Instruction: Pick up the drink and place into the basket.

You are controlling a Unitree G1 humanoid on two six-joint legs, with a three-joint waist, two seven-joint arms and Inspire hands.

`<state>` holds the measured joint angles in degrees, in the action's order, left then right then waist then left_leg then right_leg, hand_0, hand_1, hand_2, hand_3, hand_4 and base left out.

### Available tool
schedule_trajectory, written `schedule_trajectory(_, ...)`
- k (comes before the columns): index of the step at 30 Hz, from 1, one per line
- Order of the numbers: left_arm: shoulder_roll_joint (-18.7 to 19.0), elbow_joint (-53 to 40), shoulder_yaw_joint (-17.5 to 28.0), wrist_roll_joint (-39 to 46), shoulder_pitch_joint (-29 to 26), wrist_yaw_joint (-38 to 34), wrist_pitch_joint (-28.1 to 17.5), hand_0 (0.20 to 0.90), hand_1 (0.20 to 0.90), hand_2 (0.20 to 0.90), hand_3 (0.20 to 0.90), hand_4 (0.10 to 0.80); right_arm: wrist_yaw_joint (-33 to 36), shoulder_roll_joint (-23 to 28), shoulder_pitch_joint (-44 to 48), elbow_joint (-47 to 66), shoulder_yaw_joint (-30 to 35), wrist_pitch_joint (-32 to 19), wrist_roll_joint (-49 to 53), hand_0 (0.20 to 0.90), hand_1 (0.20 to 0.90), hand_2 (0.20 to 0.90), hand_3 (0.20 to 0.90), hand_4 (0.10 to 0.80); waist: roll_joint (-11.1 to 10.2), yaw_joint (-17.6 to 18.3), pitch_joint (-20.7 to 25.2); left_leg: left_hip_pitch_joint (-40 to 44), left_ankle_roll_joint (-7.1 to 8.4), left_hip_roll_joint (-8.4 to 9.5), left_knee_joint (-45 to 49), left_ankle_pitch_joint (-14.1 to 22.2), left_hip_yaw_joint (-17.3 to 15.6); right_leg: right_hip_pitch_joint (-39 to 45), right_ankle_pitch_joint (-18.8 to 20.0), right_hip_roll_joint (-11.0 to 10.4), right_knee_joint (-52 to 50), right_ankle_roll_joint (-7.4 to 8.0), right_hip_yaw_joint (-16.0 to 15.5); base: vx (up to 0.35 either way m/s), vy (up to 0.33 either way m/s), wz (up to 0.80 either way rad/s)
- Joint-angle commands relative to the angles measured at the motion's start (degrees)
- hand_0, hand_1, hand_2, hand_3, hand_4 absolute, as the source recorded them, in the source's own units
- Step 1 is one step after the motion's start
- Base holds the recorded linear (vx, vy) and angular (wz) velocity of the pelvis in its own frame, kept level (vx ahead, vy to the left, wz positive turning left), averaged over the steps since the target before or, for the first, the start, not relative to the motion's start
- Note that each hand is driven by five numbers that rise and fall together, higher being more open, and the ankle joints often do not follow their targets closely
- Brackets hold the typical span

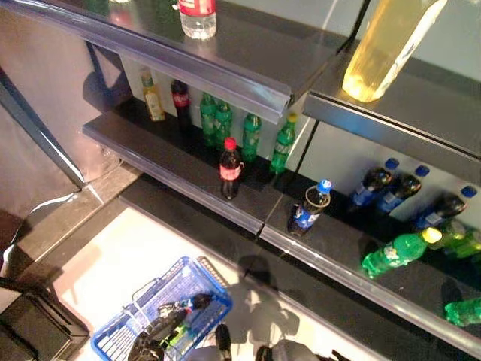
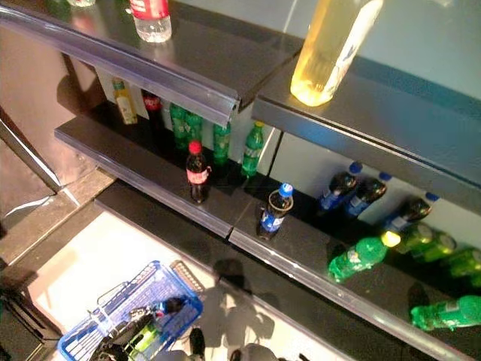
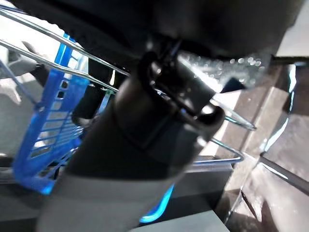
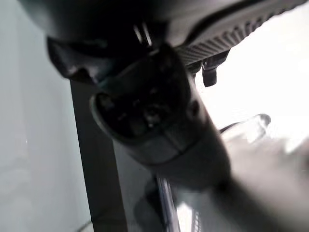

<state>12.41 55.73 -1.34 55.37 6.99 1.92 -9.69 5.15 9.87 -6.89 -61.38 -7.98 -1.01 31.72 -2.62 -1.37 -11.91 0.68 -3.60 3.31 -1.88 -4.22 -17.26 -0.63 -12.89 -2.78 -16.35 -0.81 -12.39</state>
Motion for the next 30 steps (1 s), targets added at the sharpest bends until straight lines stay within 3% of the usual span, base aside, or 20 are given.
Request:
schedule_trajectory(1, -2.92, -8.78, 1.16, 2.51, -2.05, 8.00, -8.05, 0.300, 0.300, 0.300, 0.200, 0.100, -1.35, 3.27, 0.90, 3.05, -1.73, 0.61, 0.45, 0.900, 0.900, 0.900, 0.900, 0.800, 2.17, -2.65, 1.25, -7.48, 6.28, -0.21, 15.58, 2.22, 7.41, 4.04, 7.37, 0.93, 8.01, 2.33, -2.40, -0.238, 0.100, -0.15)
schedule_trajectory(2, -3.97, -8.89, -0.08, 3.32, -1.00, 9.00, -9.04, 0.300, 0.300, 0.300, 0.200, 0.100, -1.17, 4.40, 1.30, 3.80, -1.67, 1.57, 0.33, 0.900, 0.900, 0.900, 0.900, 0.800, 2.21, -3.63, 0.38, -10.89, 7.58, 0.15, 19.31, -0.43, 11.23, 4.45, 8.06, 0.91, 9.17, 2.05, -1.41, -0.215, 0.111, -0.23)
schedule_trajectory(3, -4.25, -9.13, -0.54, 4.49, -0.26, 9.41, -9.52, 0.300, 0.300, 0.300, 0.200, 0.100, -1.41, 4.77, 1.62, 3.82, -1.69, 1.85, -0.32, 0.900, 0.900, 0.900, 0.900, 0.800, 1.98, -4.19, 0.01, -10.95, 7.43, 0.21, 19.67, 0.33, 12.59, 4.60, 8.24, 0.63, 9.28, 2.13, -0.92, -0.253, 0.183, -0.57)
schedule_trajectory(6, -4.96, -8.37, -0.81, 6.02, 1.31, 11.35, -10.07, 0.300, 0.300, 0.300, 0.200, 0.100, -1.25, 4.70, 2.64, 3.43, -1.86, 1.83, -0.55, 0.900, 0.900, 0.900, 0.900, 0.800, 0.51, -4.63, 0.25, -8.22, 5.99, -2.22, 16.67, 3.16, 14.15, 4.24, 9.43, -0.62, 9.74, 2.57, 0.28, -0.110, 0.226, -0.77)
schedule_trajectory(7, -4.99, -7.66, -0.54, 5.67, 1.78, 11.34, -10.28, 0.300, 0.300, 0.300, 0.200, 0.100, -2.24, 4.84, 2.58, 3.01, -2.34, 1.52, -1.40, 0.900, 0.900, 0.900, 0.900, 0.800, -0.13, -4.48, 0.93, -5.70, 6.22, -5.52, 12.56, 2.81, 15.51, 4.26, 9.50, -0.85, 10.00, 2.66, 1.55, -0.001, 0.209, -0.24)
schedule_trajectory(8, -4.96, -7.51, -0.46, 5.42, 1.84, 11.20, -10.33, 0.300, 0.300, 0.300, 0.200, 0.100, -2.50, 4.85, 2.53, 2.84, -2.45, 1.32, -1.85, 0.900, 0.900, 0.900, 0.900, 0.800, -0.25, -4.45, 1.10, -5.18, 6.32, -6.16, 11.77, 2.64, 15.68, 4.29, 9.45, -0.83, 10.03, 2.65, 1.82, 0.037, 0.372, -0.19)
schedule_trajectory(9, -4.90, -7.37, 0.62, 3.97, 1.39, 10.29, -9.83, 0.300, 0.300, 0.300, 0.200, 0.100, -3.81, 4.75, 1.75, 3.13, -2.97, 0.76, -4.63, 0.900, 0.900, 0.900, 0.900, 0.800, -0.14, -3.96, 1.91, -3.87, 7.88, -10.64, 8.01, -0.19, 15.90, 4.62, 8.78, -0.68, 9.94, 2.69, 3.31, 0.034, 0.280, -0.06)
schedule_trajectory(11, -4.67, -7.61, 1.11, 3.66, 0.66, 9.70, -8.88, 0.300, 0.300, 0.300, 0.200, 0.100, -4.89, 4.76, 1.15, 3.55, -3.51, 0.09, -6.48, 0.900, 0.900, 0.900, 0.900, 0.800, 0.13, -3.36, 2.14, -3.59, 8.78, -12.78, 7.07, -1.52, 14.42, 4.89, 8.23, -0.71, 9.60, 2.65, 3.51, 0.034, 0.262, 0.03)
schedule_trajectory(13, -3.55, -8.05, 0.96, 1.82, -1.71, 9.24, -6.25, 0.300, 0.300, 0.300, 0.200, 0.100, -6.12, 4.70, 0.11, 4.97, -5.52, -2.00, -8.80, 0.900, 0.900, 0.900, 0.900, 0.800, 1.22, -1.42, 2.77, -0.27, 9.55, -13.60, 4.41, 0.37, 11.36, 4.24, 7.85, -3.20, 7.74, 4.16, 2.30, 0.109, 0.490, 0.20)
schedule_trajectory(17, -1.91, -9.04, -0.27, -1.27, -2.82, 8.58, -5.49, 0.300, 0.300, 0.300, 0.200, 0.100, -4.96, 4.61, -0.46, 10.93, -8.40, -1.39, -11.59, 0.900, 0.900, 0.900, 0.900, 0.800, 1.56, -0.49, 2.65, 1.49, 8.80, -10.67, 5.18, 2.95, 11.15, 3.54, 9.35, -6.42, 5.06, 7.03, 2.16, 0.097, 0.294, 0.47)
schedule_trajectory(20, 0.14, -10.72, 0.18, -0.22, -2.59, 6.69, -4.82, 0.300, 0.300, 0.300, 0.200, 0.100, -4.20, 5.78, -1.31, 23.26, -12.86, 1.32, -17.45, 0.900, 0.900, 0.900, 0.900, 0.800, 1.22, -0.40, 2.68, 2.83, 7.26, -8.47, 4.90, 4.73, 10.30, 3.19, 12.26, -10.38, 4.93, 9.89, 1.38, 0.070, 0.155, 0.11)
schedule_trajectory(23, 1.94, -11.84, 0.64, 1.01, -3.10, 5.50, -4.49, 0.300, 0.300, 0.300, 0.200, 0.100, -3.90, 8.97, -0.39, 35.34, -17.90, 3.03, -21.45, 0.900, 0.900, 0.900, 0.900, 0.800, 0.66, -0.55, 2.80, 3.28, 6.90, -8.43, 5.17, 5.67, 8.83, 3.36, 13.80, -12.37, 6.86, 11.21, 0.85, 0.012, 0.020, 0.00)
schedule_trajectory(27, 2.86, -13.06, -0.17, 2.85, -3.37, 3.49, -4.82, 0.300, 0.300, 0.300, 0.200, 0.100, -5.60, 13.74, -0.33, 50.87, -19.76, 3.83, -22.17, 0.900, 0.900, 0.900, 0.900, 0.800, -0.12, -0.48, 3.21, 3.27, 7.29, -9.79, 4.84, 5.54, 7.61, 4.07, 13.64, -12.48, 9.53, 11.57, 0.45, -0.025, -0.078, -0.17)
schedule_trajectory(30, 2.84, -13.47, -0.54, 3.01, -2.66, 3.05, -4.94, 0.300, 0.300, 0.300, 0.200, 0.100, -7.05, 17.55, -0.42, 61.52, -18.39, 0.62, -21.93, 0.900, 0.900, 0.900, 0.900, 0.800, -0.77, -0.44, 3.53, 3.56, 7.58, -10.77, 4.40, 5.40, 7.29, 4.60, 13.52, -12.20, 10.70, 11.72, 0.20, -0.015, -0.112, -0.09)
